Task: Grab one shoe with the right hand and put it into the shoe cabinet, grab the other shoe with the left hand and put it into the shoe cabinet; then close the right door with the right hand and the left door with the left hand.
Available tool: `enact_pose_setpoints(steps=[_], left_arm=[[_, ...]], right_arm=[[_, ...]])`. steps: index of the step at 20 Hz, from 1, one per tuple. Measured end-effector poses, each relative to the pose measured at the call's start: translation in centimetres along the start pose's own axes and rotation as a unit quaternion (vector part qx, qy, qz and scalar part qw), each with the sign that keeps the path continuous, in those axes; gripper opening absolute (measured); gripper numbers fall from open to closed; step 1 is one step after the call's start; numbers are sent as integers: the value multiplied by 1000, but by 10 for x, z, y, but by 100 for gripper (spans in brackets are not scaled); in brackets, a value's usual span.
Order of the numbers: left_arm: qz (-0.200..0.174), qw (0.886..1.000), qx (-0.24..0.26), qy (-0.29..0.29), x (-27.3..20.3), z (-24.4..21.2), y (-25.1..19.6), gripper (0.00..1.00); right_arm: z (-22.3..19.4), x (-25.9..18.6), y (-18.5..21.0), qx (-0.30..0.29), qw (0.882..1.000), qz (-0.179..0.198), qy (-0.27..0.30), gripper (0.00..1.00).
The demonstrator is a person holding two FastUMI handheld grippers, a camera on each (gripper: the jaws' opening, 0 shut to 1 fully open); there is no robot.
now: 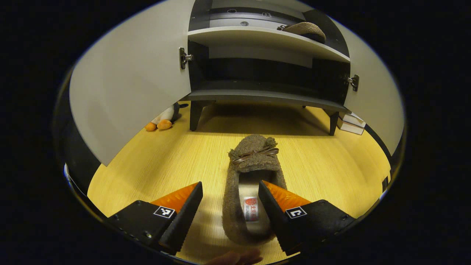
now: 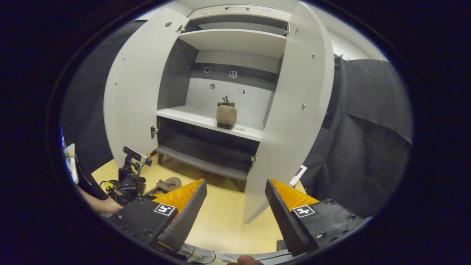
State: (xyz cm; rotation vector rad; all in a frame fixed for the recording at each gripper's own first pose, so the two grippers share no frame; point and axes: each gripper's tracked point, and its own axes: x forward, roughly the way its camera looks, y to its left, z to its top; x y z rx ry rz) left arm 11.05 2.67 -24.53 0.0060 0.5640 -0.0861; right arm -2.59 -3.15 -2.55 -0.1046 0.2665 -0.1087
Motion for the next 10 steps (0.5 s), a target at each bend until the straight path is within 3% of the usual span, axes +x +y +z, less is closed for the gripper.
enact_pose_setpoints(steps=[4, 6, 9, 10], left_arm=[[-10, 999, -38, 21, 1, 10, 12, 93], [-35, 999, -35, 21, 9, -1, 5, 87], [-43, 998, -16, 31, 14, -2, -1, 61], [-22, 999, -4, 29, 16, 0, 7, 40]], right_arm=[[5, 7, 21, -23, 1000, 14, 2, 100], [8, 11, 28, -28, 999, 21, 0, 100], [0, 14, 42, -36, 998, 43, 18, 100], [0, 14, 46, -37, 998, 47, 19, 100]])
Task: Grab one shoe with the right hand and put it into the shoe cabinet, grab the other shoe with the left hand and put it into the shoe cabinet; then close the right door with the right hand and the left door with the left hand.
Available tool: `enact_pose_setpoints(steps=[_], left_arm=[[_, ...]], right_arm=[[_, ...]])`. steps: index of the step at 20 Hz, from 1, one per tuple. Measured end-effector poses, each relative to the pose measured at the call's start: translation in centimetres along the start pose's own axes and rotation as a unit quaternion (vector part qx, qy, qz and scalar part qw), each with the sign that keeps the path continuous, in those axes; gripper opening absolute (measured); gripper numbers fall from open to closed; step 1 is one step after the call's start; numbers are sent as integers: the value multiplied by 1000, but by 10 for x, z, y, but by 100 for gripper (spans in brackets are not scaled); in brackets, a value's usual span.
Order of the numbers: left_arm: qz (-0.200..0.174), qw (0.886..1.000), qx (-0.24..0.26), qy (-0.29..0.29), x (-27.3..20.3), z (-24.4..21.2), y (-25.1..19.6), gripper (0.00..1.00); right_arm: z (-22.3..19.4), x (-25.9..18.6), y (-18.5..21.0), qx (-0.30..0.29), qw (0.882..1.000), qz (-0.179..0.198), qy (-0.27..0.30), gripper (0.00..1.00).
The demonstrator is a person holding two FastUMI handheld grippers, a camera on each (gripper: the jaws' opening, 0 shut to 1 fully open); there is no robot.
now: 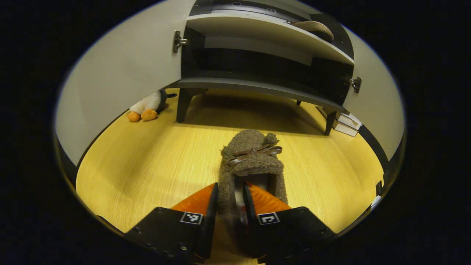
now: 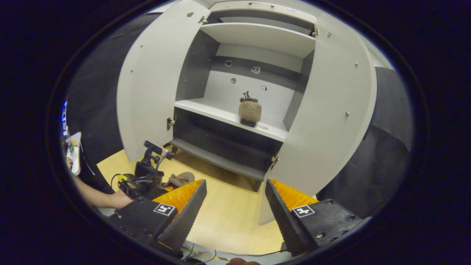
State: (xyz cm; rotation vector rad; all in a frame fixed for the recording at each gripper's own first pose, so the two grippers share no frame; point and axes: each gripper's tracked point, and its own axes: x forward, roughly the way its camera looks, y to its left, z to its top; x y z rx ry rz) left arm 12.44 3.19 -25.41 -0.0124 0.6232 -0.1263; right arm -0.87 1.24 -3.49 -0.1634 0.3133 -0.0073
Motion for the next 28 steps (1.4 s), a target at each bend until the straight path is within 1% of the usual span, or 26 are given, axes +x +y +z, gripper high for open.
enact_pose_setpoints(steps=[1, 2, 3, 4, 6, 9, 11, 14, 18, 20, 23, 26, 28], left_arm=[[5, 1000, -2, 1, -1, -2, -1, 19], [10, 1000, -5, 2, 2, -1, -1, 12], [11, 1000, -8, 3, -1, 2, 0, 5], [9, 1000, -13, 6, 1, 1, 2, 3], [6, 1000, -21, 9, 0, 1, 2, 3], [4, 1000, -15, 13, -3, 4, 1, 3], [3, 1000, -12, 10, -11, 15, 1, 3], [-1, 1000, -12, -6, -38, 37, -3, 3], [4, 999, -15, -29, -72, 83, 0, 3], [19, 999, -8, -44, -94, 117, 4, 3], [28, 996, -4, -85, -138, 191, -8, 3], [22, 992, -25, -119, -166, 277, -24, 3], [24, 988, -36, -145, -171, 334, -32, 2]], right_arm=[[1, 0, 1, -3, 1000, 1, -1, 100], [2, 0, 2, -6, 1000, 3, -2, 97], [3, 0, 3, -8, 1000, 4, -4, 100], [2, 0, 4, -9, 1000, 5, -4, 100], [-1, -1, 2, -10, 1000, 4, -1, 100], [-2, -4, 0, -10, 1000, 3, 0, 100], [0, -5, -1, -7, 1000, 6, -5, 100], [4, -5, 1, -1, 1000, 14, -17, 100], [22, -5, -1, 22, 998, 21, -46, 100], [29, -5, -3, 34, 997, 23, -58, 100], [46, -7, 1, 41, 995, 39, -84, 100], [66, -12, -7, 42, 991, 39, -119, 100], [75, -15, -16, 50, 988, 37, -139, 100]])
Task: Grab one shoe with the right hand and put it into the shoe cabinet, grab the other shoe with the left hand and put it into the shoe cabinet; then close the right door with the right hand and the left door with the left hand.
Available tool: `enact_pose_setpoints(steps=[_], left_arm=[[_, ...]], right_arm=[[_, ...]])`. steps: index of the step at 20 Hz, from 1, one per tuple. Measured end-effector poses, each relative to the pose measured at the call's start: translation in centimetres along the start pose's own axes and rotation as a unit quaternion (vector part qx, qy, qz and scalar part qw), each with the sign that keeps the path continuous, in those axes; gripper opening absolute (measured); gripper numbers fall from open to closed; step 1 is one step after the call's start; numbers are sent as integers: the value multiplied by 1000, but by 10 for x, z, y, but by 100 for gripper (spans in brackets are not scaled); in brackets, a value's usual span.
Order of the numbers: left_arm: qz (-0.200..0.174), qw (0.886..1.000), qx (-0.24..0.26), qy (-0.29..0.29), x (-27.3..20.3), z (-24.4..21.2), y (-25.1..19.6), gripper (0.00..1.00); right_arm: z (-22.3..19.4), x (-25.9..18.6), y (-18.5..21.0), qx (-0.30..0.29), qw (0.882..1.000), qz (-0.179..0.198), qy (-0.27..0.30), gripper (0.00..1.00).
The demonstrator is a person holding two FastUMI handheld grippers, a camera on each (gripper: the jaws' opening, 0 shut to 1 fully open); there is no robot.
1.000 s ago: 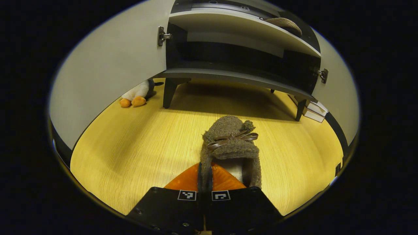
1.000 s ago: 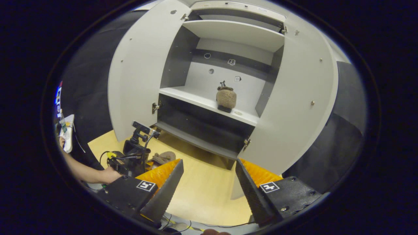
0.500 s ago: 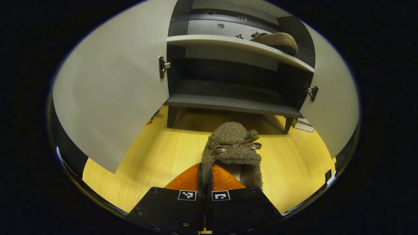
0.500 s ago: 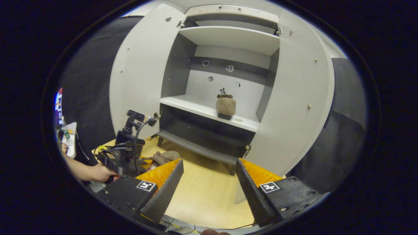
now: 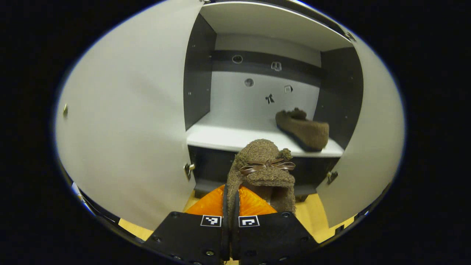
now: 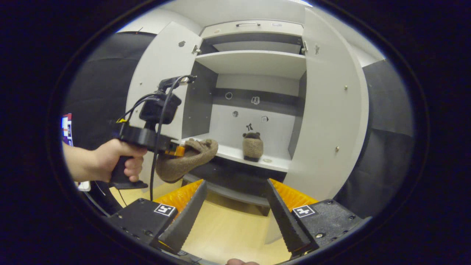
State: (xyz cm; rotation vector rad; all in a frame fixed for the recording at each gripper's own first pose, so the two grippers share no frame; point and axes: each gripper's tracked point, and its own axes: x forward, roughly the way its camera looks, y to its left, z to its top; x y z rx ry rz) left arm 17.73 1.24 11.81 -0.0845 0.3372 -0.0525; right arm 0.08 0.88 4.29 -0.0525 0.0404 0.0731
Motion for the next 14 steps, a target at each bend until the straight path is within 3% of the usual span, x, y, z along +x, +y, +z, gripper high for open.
enact_pose_setpoints(steps=[4, 8, 12, 14], left_arm=[[29, 1000, 5, -5, 38, 65, -17, 2], [44, 998, 29, 15, 97, 83, -22, 3], [65, 996, 21, 50, 145, 74, -17, 3], [67, 996, 17, 55, 157, 71, -14, 3]], right_arm=[[16, -1, -19, 0, 1000, -11, -25, 100], [36, -8, -38, -37, 996, -35, -68, 100], [30, -12, -64, -37, 995, -65, -60, 100], [29, -12, -63, -43, 996, -60, -59, 99]])
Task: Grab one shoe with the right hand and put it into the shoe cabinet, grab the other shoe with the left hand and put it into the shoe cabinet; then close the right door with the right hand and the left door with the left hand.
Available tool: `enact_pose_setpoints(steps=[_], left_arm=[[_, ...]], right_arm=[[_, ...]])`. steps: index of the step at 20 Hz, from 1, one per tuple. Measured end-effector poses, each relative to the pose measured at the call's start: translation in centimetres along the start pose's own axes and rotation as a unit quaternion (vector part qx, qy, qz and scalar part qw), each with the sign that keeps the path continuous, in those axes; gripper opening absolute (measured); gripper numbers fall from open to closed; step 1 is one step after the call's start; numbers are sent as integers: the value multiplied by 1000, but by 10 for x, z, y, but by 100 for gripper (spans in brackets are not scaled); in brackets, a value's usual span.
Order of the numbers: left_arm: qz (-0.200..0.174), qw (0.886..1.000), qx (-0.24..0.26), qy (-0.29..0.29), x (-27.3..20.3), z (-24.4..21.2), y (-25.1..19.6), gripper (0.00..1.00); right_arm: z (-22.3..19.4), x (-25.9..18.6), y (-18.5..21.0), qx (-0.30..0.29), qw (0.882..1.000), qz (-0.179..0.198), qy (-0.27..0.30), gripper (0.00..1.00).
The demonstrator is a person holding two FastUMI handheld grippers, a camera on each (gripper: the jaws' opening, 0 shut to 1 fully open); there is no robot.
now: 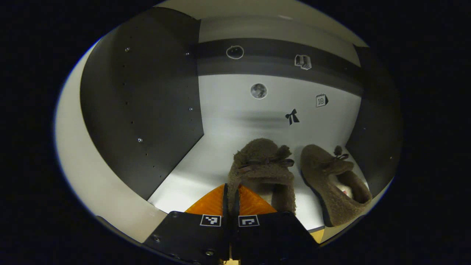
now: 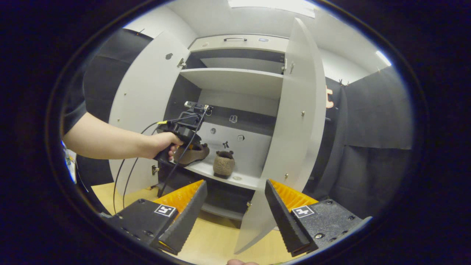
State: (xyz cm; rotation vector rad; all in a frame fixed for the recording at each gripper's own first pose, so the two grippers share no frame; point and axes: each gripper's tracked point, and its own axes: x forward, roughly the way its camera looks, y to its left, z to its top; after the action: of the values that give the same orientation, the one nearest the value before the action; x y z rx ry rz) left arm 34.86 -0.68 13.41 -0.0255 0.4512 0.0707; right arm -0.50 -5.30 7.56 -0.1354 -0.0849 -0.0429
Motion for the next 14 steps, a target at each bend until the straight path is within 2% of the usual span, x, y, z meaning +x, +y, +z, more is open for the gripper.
enact_pose_setpoints(steps=[2, 4, 5, 6, 8, 9, 11, 14], left_arm=[[-4, 1000, -19, 6, 2, 0, -2, 0], [-25, 999, -37, 0, -2, 3, -5, 4], [-31, 998, -47, -3, 0, 3, -5, 34], [-24, 998, -55, -6, -7, 4, 2, 40], [4, 998, -51, -29, -23, 9, 23, 72], [6, 998, -45, -44, -30, 10, 24, 88], [6, 996, -32, -79, -57, 13, 27, 84], [-15, 989, -11, -145, -116, 20, 21, 84]], right_arm=[[1, -1, -1, -3, 1000, 4, -2, 100], [5, 2, 0, -4, 1000, 7, -7, 99], [6, 4, 1, -5, 1000, 9, -10, 99], [8, 5, 2, -3, 1000, 11, -13, 99], [11, 7, 4, 1, 1000, 15, -19, 100], [12, 6, 5, 2, 1000, 18, -21, 100], [19, 4, 5, 4, 999, 19, -35, 100], [28, 2, 7, 6, 998, 23, -54, 100]])
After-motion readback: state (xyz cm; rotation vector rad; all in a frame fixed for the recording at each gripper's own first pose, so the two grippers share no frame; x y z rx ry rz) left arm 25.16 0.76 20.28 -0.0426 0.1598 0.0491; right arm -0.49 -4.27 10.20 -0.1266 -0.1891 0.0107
